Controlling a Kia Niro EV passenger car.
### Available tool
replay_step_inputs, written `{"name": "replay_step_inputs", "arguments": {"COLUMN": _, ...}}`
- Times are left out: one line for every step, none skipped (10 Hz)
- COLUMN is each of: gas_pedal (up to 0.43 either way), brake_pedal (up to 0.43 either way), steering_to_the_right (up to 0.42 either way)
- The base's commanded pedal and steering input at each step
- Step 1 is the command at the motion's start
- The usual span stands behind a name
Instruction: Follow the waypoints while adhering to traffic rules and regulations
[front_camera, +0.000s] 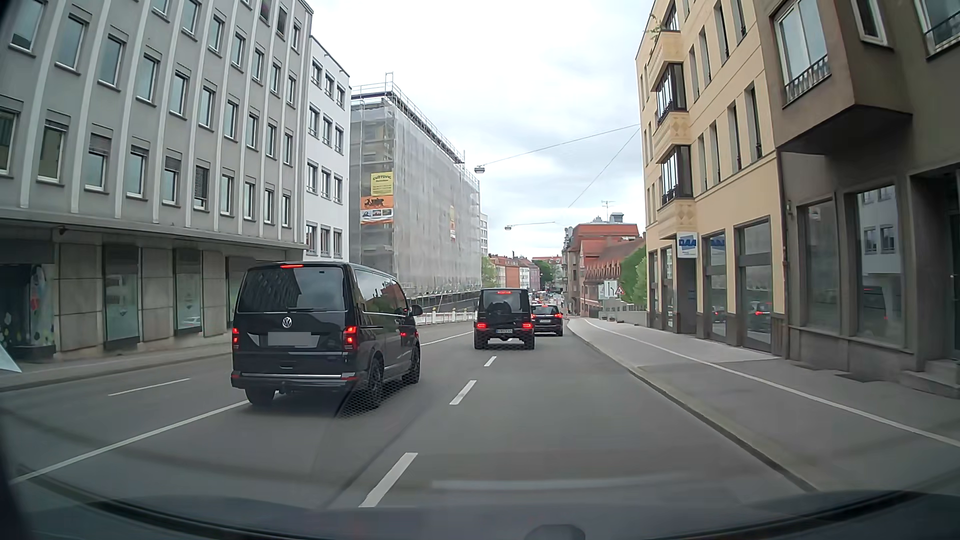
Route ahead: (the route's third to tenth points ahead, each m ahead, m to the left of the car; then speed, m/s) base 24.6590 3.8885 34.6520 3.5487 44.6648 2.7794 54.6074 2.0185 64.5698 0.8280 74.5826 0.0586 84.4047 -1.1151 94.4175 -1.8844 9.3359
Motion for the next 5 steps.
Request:
{"name": "replay_step_inputs", "arguments": {"gas_pedal": 0.047, "brake_pedal": 0.0, "steering_to_the_right": 0.014}}
{"name": "replay_step_inputs", "arguments": {"gas_pedal": 0.047, "brake_pedal": 0.0, "steering_to_the_right": 0.013}}
{"name": "replay_step_inputs", "arguments": {"gas_pedal": 0.047, "brake_pedal": 0.0, "steering_to_the_right": 0.013}}
{"name": "replay_step_inputs", "arguments": {"gas_pedal": 0.047, "brake_pedal": 0.0, "steering_to_the_right": 0.012}}
{"name": "replay_step_inputs", "arguments": {"gas_pedal": 0.047, "brake_pedal": 0.0, "steering_to_the_right": 0.011}}
